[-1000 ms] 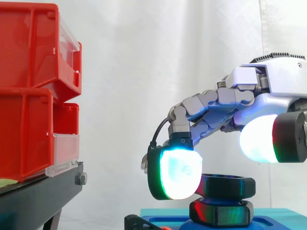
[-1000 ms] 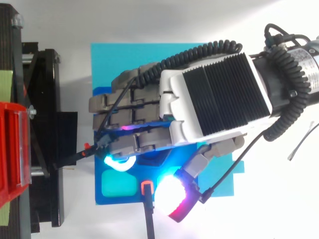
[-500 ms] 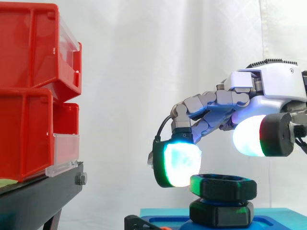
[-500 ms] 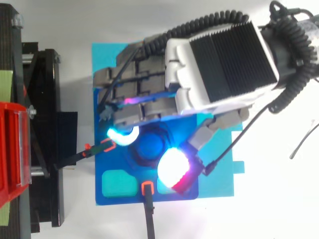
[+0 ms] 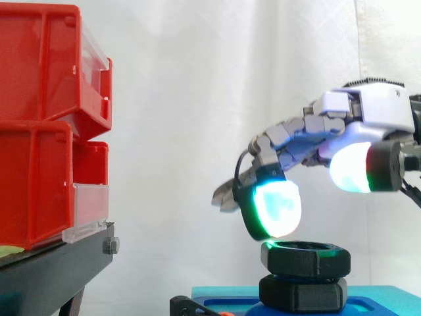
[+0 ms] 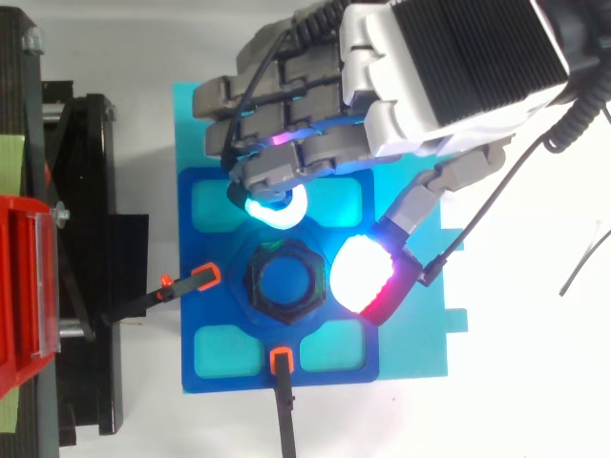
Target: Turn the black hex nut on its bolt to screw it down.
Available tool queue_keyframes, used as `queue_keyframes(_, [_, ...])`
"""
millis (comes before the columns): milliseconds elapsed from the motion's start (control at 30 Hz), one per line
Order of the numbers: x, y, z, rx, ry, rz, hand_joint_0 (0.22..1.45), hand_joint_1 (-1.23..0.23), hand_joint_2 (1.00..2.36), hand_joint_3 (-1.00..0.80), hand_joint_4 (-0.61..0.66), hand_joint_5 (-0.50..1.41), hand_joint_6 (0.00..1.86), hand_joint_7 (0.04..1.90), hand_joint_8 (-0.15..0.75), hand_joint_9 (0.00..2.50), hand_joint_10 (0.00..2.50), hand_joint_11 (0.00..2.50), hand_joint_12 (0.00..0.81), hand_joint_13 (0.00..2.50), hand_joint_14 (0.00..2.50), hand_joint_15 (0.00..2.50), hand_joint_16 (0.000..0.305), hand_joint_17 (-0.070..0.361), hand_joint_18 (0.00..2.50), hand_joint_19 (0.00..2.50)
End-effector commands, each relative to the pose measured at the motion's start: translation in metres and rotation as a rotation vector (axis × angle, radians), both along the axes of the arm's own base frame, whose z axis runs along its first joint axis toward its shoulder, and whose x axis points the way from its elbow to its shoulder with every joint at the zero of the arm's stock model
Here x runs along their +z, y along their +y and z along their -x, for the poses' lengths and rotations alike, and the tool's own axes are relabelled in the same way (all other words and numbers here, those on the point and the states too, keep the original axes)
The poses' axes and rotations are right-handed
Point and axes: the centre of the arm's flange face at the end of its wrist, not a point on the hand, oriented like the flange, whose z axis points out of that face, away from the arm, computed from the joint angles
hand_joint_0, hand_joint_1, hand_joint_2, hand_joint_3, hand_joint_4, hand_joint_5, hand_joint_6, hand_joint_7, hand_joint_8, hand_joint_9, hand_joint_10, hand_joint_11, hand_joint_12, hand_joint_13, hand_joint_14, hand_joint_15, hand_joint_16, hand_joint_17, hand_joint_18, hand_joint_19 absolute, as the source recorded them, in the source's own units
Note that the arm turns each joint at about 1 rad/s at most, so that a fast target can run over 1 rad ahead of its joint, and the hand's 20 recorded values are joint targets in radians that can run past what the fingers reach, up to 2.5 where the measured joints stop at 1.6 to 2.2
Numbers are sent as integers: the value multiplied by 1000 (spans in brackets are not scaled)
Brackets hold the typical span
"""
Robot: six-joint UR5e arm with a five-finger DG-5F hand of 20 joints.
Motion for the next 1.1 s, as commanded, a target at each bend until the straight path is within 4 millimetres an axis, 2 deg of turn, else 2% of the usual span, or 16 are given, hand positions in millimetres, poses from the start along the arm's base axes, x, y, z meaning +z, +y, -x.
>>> queue_keyframes(0, [18,4,-7,15,-31,3,480,-297,1000,-500,178,0,504,1229,285,648,0,0,355,504,0,9,54,122,447,605])
queue_keyframes(133, [28,11,-12,20,-43,4,480,-296,1000,-500,193,-6,504,1184,286,644,0,0,355,506,0,11,55,123,444,619])
queue_keyframes(300, [27,22,-16,20,-47,4,479,-295,1000,-500,220,-16,505,1117,290,659,0,0,354,503,0,14,55,123,449,602])
queue_keyframes(467, [16,36,-16,12,-35,0,479,-296,1000,-500,262,-30,504,1014,286,642,0,0,356,505,0,10,55,124,445,610])
queue_keyframes(533, [5,49,-17,8,-38,-4,479,-295,1000,-500,272,-34,504,996,285,645,0,0,356,505,0,9,55,124,449,618])
queue_keyframes(767, [4,66,-19,11,-35,-7,479,-295,1000,-500,255,-49,504,867,277,640,0,0,355,505,0,2,55,124,452,610])
queue_keyframes(1067, [1,77,-20,13,-26,-7,480,-296,1000,-500,255,-50,504,853,274,647,0,0,355,504,0,9,55,124,444,610])
